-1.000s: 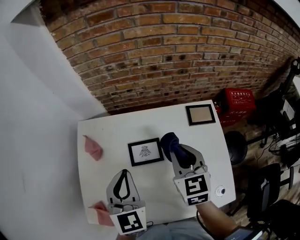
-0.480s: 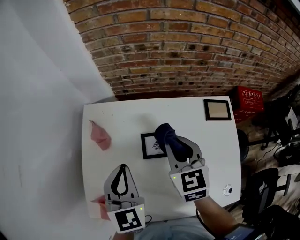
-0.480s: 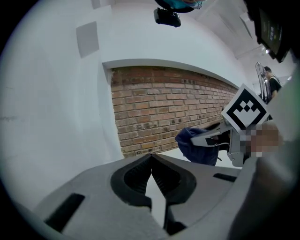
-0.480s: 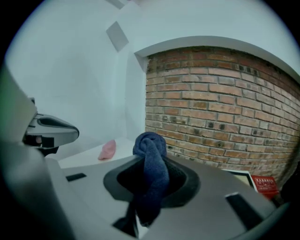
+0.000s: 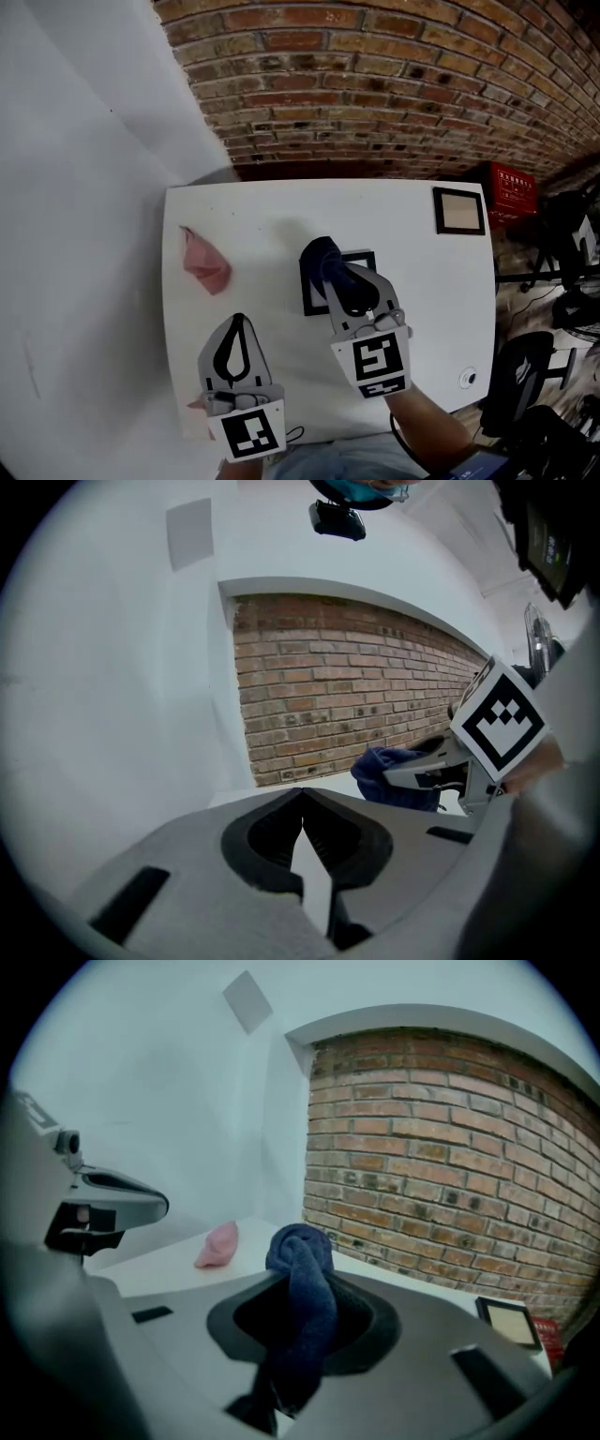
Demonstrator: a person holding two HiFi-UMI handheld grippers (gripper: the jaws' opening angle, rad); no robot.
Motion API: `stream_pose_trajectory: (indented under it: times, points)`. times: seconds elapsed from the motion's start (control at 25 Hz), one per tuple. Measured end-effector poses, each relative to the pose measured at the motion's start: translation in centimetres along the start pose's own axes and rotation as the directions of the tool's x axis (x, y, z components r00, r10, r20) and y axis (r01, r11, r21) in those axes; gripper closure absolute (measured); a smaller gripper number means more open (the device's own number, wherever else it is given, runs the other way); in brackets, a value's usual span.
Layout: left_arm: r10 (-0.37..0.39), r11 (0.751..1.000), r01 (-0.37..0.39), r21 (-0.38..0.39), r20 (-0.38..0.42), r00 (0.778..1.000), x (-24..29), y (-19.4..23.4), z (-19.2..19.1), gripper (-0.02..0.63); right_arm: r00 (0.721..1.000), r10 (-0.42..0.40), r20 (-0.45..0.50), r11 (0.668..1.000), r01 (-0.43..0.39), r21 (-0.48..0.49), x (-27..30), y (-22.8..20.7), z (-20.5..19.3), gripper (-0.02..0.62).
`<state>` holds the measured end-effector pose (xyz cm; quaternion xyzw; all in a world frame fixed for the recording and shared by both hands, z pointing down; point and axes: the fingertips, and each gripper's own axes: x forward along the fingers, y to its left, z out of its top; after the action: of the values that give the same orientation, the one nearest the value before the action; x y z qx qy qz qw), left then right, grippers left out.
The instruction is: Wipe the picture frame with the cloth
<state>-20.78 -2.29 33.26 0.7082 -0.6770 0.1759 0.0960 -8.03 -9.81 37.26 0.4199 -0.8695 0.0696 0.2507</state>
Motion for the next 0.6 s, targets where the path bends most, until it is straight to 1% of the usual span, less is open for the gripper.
stream_pose_trajectory:
  times: [0.4, 0.6]
  points:
    - [-0.033, 0.999, 0.031, -0.020, -0.094, 0.995, 2.7, 1.1, -4.0, 0.597, 0.990, 0.019, -0.137, 0.999, -0.026, -0.048, 4.8, 1.9, -4.9, 0.511]
    - [-0.036, 0.999, 0.033, -0.027, -0.117, 0.992, 3.5, 1.5, -5.2, 0.597, 0.986, 0.018, -0.168, 0.998, -0.028, -0.058, 5.6, 2.0, -6.0, 0.511]
